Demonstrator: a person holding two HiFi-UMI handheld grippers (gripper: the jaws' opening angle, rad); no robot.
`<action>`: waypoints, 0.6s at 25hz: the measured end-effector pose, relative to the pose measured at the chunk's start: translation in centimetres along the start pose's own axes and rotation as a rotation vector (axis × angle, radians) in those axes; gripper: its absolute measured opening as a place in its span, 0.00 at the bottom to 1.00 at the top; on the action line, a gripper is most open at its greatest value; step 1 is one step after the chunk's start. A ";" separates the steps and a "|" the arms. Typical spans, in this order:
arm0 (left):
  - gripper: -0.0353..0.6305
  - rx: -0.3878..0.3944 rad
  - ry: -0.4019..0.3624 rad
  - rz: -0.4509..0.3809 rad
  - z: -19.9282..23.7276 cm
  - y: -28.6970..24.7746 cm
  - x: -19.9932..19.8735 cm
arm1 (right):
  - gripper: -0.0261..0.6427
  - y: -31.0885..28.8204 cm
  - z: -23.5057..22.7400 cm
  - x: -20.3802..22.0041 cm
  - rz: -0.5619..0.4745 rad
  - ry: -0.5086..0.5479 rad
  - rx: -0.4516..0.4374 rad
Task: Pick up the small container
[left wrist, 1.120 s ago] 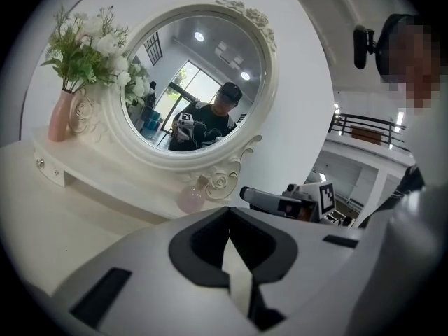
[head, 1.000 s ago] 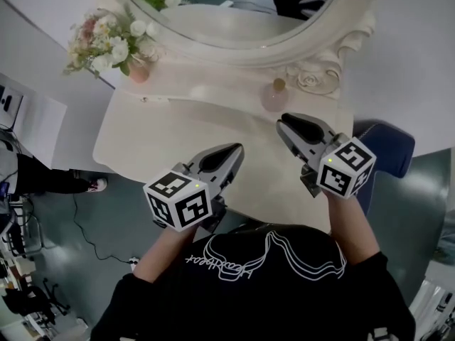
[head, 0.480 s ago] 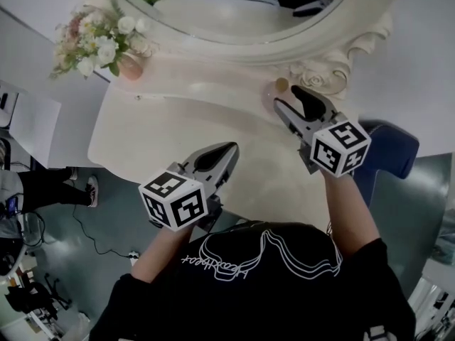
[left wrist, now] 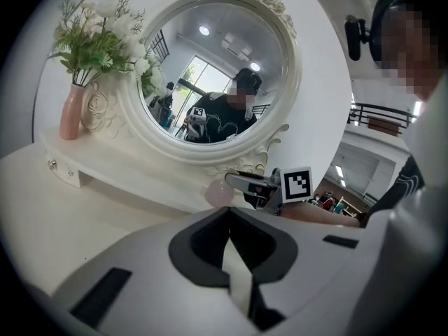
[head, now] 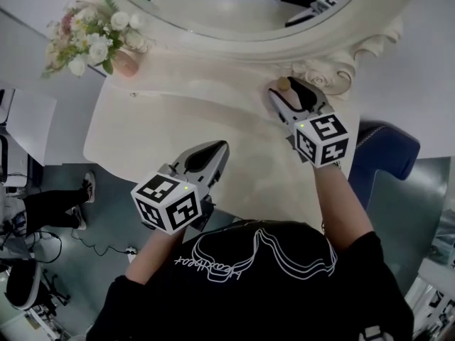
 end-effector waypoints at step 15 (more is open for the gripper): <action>0.06 -0.035 0.026 -0.006 1.7 0.8 0.2 | 0.25 -0.8 -0.4 0.4 0.021 0.017 0.077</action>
Point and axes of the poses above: the fingertips, and each gripper's own axes: y backward along the fingers, z to its left, x out of its underside, the point moved 4 cm from there along y, backward along the fingers, and after that the axes turned 3 degrees about z, right-handed, at the moved point
